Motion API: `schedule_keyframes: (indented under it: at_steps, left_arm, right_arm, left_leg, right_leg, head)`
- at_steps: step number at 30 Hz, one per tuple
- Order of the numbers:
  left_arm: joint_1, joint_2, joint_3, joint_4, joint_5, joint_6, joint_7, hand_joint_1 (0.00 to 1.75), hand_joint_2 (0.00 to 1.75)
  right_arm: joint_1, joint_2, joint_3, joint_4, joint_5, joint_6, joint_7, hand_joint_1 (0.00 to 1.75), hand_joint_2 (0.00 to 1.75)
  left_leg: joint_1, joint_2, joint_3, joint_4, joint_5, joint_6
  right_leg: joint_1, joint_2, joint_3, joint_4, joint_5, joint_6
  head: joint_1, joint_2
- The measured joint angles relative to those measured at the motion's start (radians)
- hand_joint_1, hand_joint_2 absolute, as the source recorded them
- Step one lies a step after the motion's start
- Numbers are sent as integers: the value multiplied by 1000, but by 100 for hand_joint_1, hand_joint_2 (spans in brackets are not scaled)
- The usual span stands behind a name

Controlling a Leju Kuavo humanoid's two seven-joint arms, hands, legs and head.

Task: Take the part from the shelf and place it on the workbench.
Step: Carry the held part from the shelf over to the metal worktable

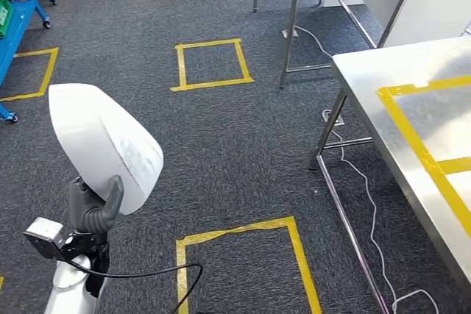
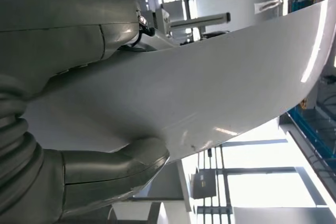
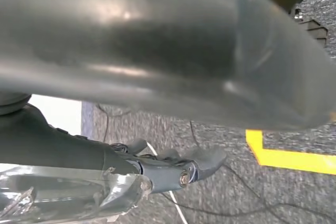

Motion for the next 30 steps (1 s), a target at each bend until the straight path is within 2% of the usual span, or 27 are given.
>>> schedule_keyframes:
  at_steps: [1, 2, 3, 4, 6, 7, 8, 9, 10, 12, 13, 14, 15, 16, 17, 19, 20, 21, 23, 24, 26, 27, 28, 29, 30]
  left_arm:
    - [0, 0, 0, 0, 0, 0, 0, 175, 175]
    - [0, 0, 0, 0, 0, 0, 0, 175, 175]
    - [-1, 0, 0, 0, 0, 0, 0, 175, 175]
    - [-2, 0, 0, 0, 0, 1, 0, 175, 175]
    - [-2, -1, 0, 0, -1, 4, 3, 175, 175]
    - [-3, -2, 0, 0, -1, 5, 4, 175, 175]
    - [-5, -2, 0, 0, -1, 6, 5, 175, 175]
    - [-7, -3, 0, 0, -1, 7, 5, 175, 175]
    - [-8, -4, 0, 0, -1, 7, 5, 175, 175]
    - [-7, -5, 0, 0, -2, 7, 5, 175, 175]
    - [-5, -5, 1, 0, -2, 7, 6, 175, 175]
    - [-5, -5, 1, 0, -3, 7, 6, 175, 175]
    - [-4, -5, 1, 0, -2, 7, 6, 175, 175]
    - [-5, -5, 1, 0, -1, 8, 7, 175, 175]
    - [-5, -5, 1, 0, 0, 9, 8, 175, 175]
    - [-5, -6, 1, 0, 1, 11, 10, 175, 175]
    - [-5, -6, 1, 0, 1, 11, 10, 175, 175]
    - [-5, -6, 1, 0, 2, 11, 11, 175, 175]
    - [-6, -7, 1, 0, 2, 12, 12, 175, 175]
    - [-6, -8, 1, 0, 2, 12, 12, 175, 175]
    - [-6, -7, 1, 0, 2, 11, 13, 175, 175]
    - [-5, -6, 2, 0, 4, 11, 14, 175, 175]
    - [-3, -4, 3, 0, 6, 11, 15, 175, 175]
    - [-1, -3, 4, 0, 8, 11, 16, 175, 175]
    - [-1, -2, 6, 0, 10, 11, 18, 175, 175]
  right_arm:
    - [1, 0, 0, 0, 0, 0, 0, 0, 0]
    - [2, 0, 0, 0, 0, -1, 0, 0, 0]
    - [3, 0, 0, 0, 0, -1, 0, 0, 0]
    - [2, 0, 0, 0, 0, -2, 0, 0, 0]
    - [2, 0, 0, 0, -1, -4, 1, 0, 0]
    - [4, -1, 0, 0, -2, -4, 2, 0, 0]
    - [8, -1, 0, 0, -2, -4, 3, 0, 0]
    - [10, 0, 0, 0, -3, -3, 4, 0, 0]
    - [11, 0, 0, 0, -3, -3, 5, 0, 0]
    - [6, 0, 0, 0, -3, -3, 5, 0, 0]
    - [3, 1, 0, 0, -3, -3, 5, 0, 0]
    - [2, 1, 0, 0, -3, -3, 5, 0, 0]
    - [3, 1, 0, 0, -3, -3, 5, 0, 0]
    - [5, 1, 0, 0, -3, -3, 5, 0, 0]
    - [6, 1, 0, 0, -3, -3, 5, 0, 0]
    - [4, 1, 0, 0, -3, -4, 3, 0, 0]
    - [2, 1, 0, 0, -3, -4, 2, 0, 0]
    - [1, 1, 0, 0, -3, -4, 0, 0, 0]
    - [1, 1, 0, 0, -4, -4, -2, 0, 0]
    - [3, 1, 0, 0, -4, -4, -3, 0, 0]
    - [3, 0, 0, 0, -3, -4, -4, 0, 0]
    - [2, 0, 0, 0, -2, -4, -5, 0, 0]
    - [0, 0, 0, 0, -2, -3, -4, 0, 0]
    - [-1, 0, 0, 0, -1, -2, -4, 0, 0]
    - [-1, 0, 0, 0, 0, -1, -3, 0, 0]
  left_leg:
    - [2, -3, 9, -29, 31, -1]
    - [5, -11, 33, -85, 71, -4]
    - [10, -33, 62, -150, 105, -7]
    - [14, -55, 87, -204, 125, -7]
    - [17, -81, 108, -253, 129, -1]
    - [15, -74, 110, -255, 127, 7]
    - [14, -63, 111, -256, 128, 15]
    - [13, -53, 113, -257, 129, 23]
    - [13, -41, 114, -258, 129, 30]
    - [9, -17, 117, -258, 127, 39]
    - [6, -3, 117, -258, 126, 41]
    - [4, 11, 118, -258, 124, 42]
    - [2, 24, 119, -258, 123, 43]
    - [2, 36, 121, -258, 121, 42]
    - [1, 47, 125, -258, 118, 41]
    - [-2, 67, 133, -258, 111, 34]
    - [-4, 76, 135, -258, 108, 29]
    - [-6, 85, 137, -259, 107, 25]
    - [-5, 101, 142, -263, 105, 14]
    - [-3, 94, 143, -260, 100, 9]
    - [-1, 52, 120, -203, 63, 0]
    - [0, 26, 92, -146, 35, -2]
    - [0, 11, 56, -80, 7, -4]
    - [1, 4, 24, -25, -10, -5]
    - [1, 1, 4, 2, -8, -6]
  right_leg:
    - [-2, 14, 1, 1, 0, 1]
    - [-4, 29, 2, 2, 0, 5]
    - [-5, 42, 0, 6, -1, 10]
    - [-7, 55, -3, 11, -3, 16]
    - [-9, 75, -13, 16, -2, 29]
    - [-11, 84, -19, 15, 0, 34]
    - [-13, 84, -22, 14, 0, 38]
    - [-12, 65, -27, 23, -5, 41]
    - [-11, 35, -41, 51, -21, 45]
    - [-8, -29, -95, 163, -77, 50]
    - [-8, -42, -129, 231, -106, 52]
    - [-9, -47, -153, 279, -121, 52]
    - [-9, -49, -160, 295, -119, 51]
    - [-8, -51, -146, 272, -100, 48]
    - [-7, -60, -113, 214, -69, 45]
    - [0, -97, -39, 83, -24, 38]
    - [5, -110, -18, 44, -16, 34]
    - [8, -113, -10, 27, -16, 30]
    - [11, -90, -10, 22, -13, 20]
    - [9, -79, -7, 17, -12, 15]
    - [3, -57, 2, 7, -7, 4]
    - [3, -47, 3, 6, -6, 1]
    - [2, -34, 3, 6, -6, -3]
    - [2, -21, 2, 6, -6, -4]
    - [2, -7, 2, 6, -6, -4]
  head:
    - [0, 0]
    - [0, 0]
    - [0, 0]
    - [0, 0]
    - [0, 0]
    - [0, 0]
    - [0, 0]
    - [3, 0]
    - [6, 0]
    - [13, 0]
    - [14, 0]
    - [14, 0]
    - [14, 0]
    - [14, 0]
    - [14, 0]
    - [13, 0]
    - [13, 0]
    - [13, 0]
    - [12, 0]
    - [11, 0]
    - [8, 0]
    - [5, 0]
    - [4, 0]
    - [4, 0]
    - [3, 0]
